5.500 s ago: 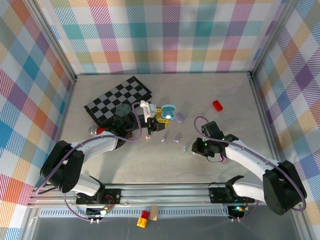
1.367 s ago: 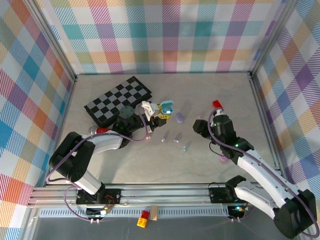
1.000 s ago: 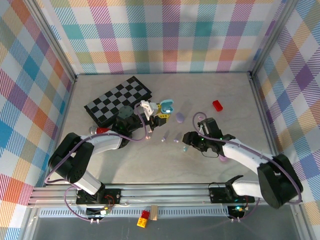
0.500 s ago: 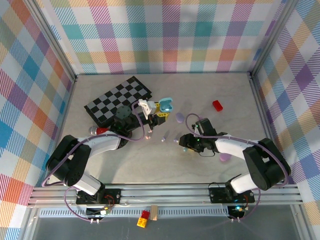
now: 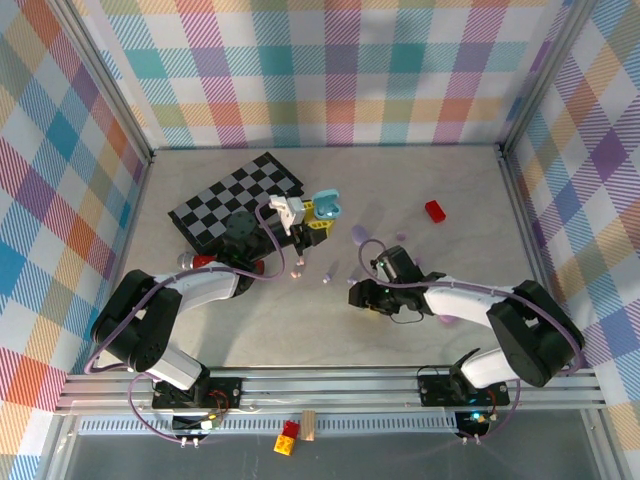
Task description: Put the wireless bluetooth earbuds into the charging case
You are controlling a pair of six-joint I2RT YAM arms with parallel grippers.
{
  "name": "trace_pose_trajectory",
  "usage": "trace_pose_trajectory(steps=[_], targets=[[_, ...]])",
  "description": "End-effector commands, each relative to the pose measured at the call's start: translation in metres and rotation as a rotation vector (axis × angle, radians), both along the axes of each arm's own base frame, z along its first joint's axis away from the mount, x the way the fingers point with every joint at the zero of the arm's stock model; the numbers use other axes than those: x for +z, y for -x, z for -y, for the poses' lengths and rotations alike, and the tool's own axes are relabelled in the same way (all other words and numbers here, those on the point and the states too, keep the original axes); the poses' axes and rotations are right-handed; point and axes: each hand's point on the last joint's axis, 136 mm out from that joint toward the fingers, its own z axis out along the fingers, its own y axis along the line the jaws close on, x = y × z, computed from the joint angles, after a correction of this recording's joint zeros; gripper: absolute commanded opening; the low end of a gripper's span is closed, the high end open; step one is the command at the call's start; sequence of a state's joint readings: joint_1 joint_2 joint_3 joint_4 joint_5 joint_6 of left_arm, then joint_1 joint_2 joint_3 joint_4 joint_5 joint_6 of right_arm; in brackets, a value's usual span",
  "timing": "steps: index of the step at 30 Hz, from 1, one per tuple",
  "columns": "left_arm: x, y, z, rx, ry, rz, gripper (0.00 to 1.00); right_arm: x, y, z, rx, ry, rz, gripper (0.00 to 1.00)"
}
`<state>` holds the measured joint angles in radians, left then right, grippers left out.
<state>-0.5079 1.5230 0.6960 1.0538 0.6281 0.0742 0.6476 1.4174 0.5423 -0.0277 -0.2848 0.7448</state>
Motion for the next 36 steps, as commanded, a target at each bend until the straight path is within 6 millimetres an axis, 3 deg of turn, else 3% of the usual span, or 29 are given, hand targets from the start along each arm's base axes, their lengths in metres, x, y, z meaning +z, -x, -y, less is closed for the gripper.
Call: trace_pose_trajectory(steps=[1, 8, 18, 28, 36], targets=[[0.011, 0.002, -0.003, -0.010, 0.036, 0.046, 0.38, 0.002, 0.007, -0.003, 0.011, 0.012, -0.010, 0.54], [0.015, -0.001, -0.006, 0.000, 0.039, 0.053, 0.38, 0.006, 0.014, 0.011, 0.014, 0.087, 0.003, 0.54], [0.017, -0.012, -0.027, 0.054, 0.035, 0.052, 0.38, 0.028, 0.007, 0.021, 0.257, 0.346, 0.147, 0.55], [0.022, -0.013, -0.047, 0.103, 0.007, 0.063, 0.38, 0.005, -0.017, -0.011, 0.317, 0.289, 0.136, 0.55], [0.022, -0.014, -0.052, 0.111, 0.006, 0.059, 0.39, -0.006, -0.006, -0.014, 0.337, 0.259, 0.088, 0.55]])
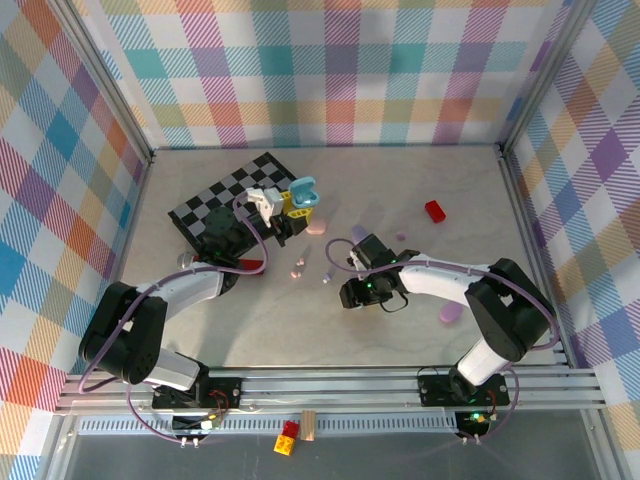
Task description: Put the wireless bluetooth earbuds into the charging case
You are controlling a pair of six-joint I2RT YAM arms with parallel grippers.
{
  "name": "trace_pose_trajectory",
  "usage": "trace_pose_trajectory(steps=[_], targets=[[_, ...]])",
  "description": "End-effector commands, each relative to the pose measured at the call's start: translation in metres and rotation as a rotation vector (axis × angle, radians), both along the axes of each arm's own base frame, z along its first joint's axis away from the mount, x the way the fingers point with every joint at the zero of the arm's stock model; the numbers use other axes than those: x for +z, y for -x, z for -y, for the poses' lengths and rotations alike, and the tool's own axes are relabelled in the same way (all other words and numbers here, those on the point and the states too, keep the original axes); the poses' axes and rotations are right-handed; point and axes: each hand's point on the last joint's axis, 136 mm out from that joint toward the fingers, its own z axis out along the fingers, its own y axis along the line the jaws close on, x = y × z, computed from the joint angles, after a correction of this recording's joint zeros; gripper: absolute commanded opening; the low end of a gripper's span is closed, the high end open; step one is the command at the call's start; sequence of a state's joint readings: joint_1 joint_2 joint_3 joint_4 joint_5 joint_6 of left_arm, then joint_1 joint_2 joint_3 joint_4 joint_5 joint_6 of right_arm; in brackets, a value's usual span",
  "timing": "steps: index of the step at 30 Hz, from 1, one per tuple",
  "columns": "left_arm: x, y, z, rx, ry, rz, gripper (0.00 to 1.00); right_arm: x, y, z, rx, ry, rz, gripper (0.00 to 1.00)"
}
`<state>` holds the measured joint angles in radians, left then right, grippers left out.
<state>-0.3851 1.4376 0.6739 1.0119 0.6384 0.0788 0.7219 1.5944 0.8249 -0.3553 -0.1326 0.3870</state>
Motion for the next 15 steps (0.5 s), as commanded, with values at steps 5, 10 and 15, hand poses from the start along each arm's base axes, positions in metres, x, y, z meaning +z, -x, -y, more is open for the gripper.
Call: trace_pose_trajectory(steps=[5, 10, 15], targets=[[0.006, 0.002, -0.008, 0.007, 0.001, 0.034, 0.39, 0.000, 0.019, -0.003, 0.016, -0.040, -0.050, 0.55], [0.006, -0.001, -0.010, 0.010, 0.002, 0.034, 0.39, -0.006, 0.030, 0.001, 0.004, -0.029, -0.074, 0.55], [0.006, -0.002, -0.013, 0.014, 0.002, 0.031, 0.39, -0.004, 0.033, 0.002, -0.006, -0.021, -0.072, 0.55]])
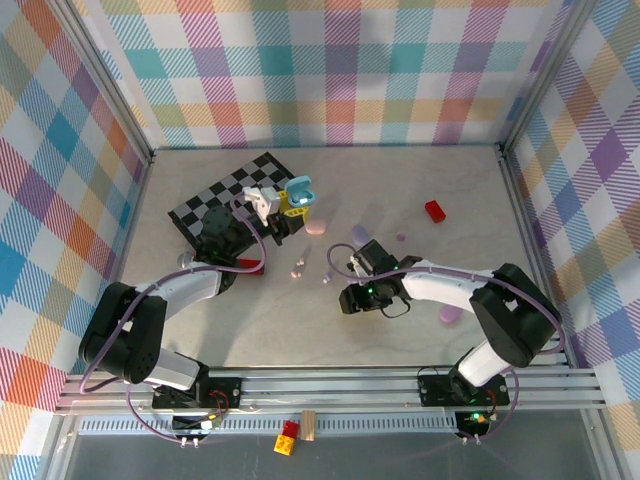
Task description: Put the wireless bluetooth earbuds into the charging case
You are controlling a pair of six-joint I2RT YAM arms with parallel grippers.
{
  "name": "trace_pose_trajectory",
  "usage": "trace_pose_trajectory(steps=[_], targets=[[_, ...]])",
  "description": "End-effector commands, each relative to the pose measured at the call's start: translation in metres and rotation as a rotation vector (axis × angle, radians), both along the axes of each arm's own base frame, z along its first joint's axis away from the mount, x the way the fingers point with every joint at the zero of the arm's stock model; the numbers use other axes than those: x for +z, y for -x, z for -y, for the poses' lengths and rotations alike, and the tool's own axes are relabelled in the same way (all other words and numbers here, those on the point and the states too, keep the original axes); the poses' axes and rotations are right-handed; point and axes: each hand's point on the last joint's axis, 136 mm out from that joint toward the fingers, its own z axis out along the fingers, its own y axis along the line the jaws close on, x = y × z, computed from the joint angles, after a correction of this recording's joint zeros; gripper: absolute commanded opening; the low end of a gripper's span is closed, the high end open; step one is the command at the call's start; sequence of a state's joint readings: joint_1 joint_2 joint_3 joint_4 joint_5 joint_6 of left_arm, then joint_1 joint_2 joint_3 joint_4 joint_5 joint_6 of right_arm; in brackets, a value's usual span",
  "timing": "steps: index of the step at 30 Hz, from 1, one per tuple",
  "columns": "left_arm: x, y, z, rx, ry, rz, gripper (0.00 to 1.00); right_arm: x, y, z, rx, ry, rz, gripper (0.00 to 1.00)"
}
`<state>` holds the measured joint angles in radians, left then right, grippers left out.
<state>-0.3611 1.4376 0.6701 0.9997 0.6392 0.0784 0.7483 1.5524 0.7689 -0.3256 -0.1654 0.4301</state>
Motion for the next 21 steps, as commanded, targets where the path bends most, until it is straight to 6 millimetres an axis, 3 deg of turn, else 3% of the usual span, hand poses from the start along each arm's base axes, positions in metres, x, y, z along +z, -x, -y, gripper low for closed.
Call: trace_pose_trajectory(steps=[1, 11, 16, 21], targets=[[0.010, 0.003, -0.005, -0.008, 0.007, 0.046, 0.39, -0.003, 0.016, 0.005, -0.004, 0.016, -0.046, 0.55], [0.005, -0.006, -0.018, 0.034, 0.008, 0.038, 0.39, 0.020, -0.010, 0.032, -0.014, 0.263, 0.187, 0.59], [0.003, -0.012, -0.031, 0.071, 0.008, 0.034, 0.39, 0.033, -0.011, 0.027, 0.046, 0.381, 0.285, 0.57], [0.005, -0.016, -0.046, 0.109, 0.009, 0.040, 0.39, 0.031, -0.007, 0.017, 0.115, 0.499, 0.356, 0.53]])
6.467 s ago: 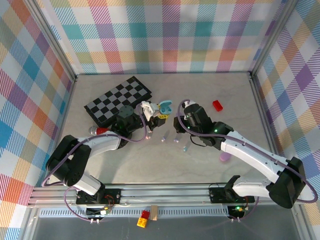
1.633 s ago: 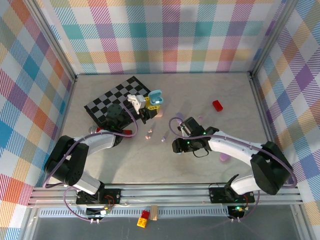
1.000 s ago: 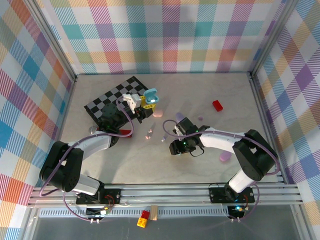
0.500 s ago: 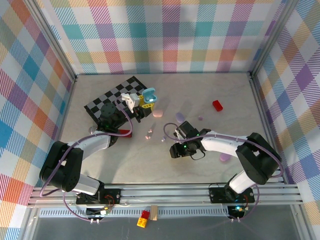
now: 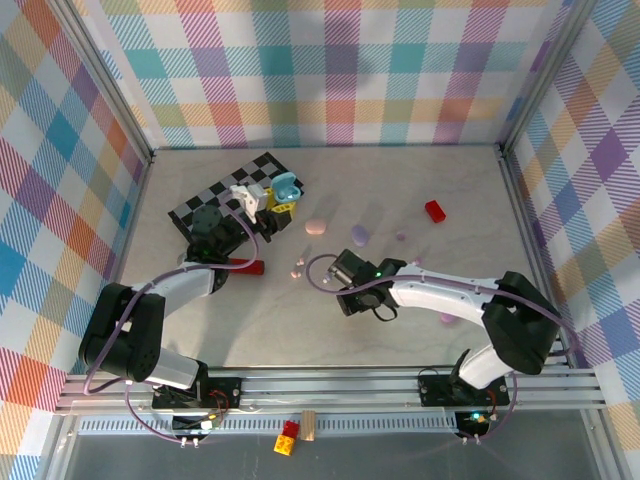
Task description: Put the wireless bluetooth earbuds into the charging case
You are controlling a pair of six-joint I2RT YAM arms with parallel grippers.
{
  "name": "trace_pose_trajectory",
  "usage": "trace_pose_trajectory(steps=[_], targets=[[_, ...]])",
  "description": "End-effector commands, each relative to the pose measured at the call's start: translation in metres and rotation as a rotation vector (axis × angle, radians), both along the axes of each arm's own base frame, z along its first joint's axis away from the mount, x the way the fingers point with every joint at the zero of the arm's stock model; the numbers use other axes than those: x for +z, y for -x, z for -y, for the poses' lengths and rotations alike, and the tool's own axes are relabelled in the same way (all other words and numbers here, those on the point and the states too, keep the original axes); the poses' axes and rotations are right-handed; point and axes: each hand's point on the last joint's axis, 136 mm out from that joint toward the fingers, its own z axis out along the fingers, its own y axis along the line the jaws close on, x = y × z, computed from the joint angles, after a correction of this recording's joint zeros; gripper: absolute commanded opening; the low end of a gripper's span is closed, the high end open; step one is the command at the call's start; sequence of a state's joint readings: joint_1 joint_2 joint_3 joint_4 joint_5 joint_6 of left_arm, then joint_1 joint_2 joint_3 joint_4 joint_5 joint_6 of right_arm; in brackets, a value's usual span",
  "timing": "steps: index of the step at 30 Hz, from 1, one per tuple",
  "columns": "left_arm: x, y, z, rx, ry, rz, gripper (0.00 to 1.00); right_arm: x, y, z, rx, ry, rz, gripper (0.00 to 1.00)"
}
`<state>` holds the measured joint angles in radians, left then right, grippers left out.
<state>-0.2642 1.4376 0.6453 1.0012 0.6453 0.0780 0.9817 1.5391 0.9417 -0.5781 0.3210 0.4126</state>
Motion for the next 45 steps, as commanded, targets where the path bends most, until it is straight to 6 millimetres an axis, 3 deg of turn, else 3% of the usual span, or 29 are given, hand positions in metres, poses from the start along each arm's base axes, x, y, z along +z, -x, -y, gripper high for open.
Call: trace_pose_trajectory(steps=[1, 7, 14, 35, 45], targets=[[0.016, 0.001, -0.013, 0.024, 0.015, 0.066, 0.39, -0.006, 0.000, 0.012, 0.031, 0.184, 0.058, 0.52], [0.020, -0.001, -0.020, 0.037, 0.015, 0.073, 0.39, -0.015, 0.003, 0.003, 0.111, 0.333, 0.091, 0.47], [0.022, 0.000, -0.023, 0.043, 0.014, 0.078, 0.39, -0.028, 0.006, -0.004, 0.147, 0.371, 0.082, 0.42], [0.022, 0.001, -0.023, 0.045, 0.005, 0.078, 0.39, -0.036, 0.004, 0.009, 0.147, 0.467, 0.079, 0.31], [0.024, 0.002, -0.023, 0.042, 0.006, 0.081, 0.39, -0.046, 0.007, 0.012, 0.150, 0.499, 0.056, 0.30]])
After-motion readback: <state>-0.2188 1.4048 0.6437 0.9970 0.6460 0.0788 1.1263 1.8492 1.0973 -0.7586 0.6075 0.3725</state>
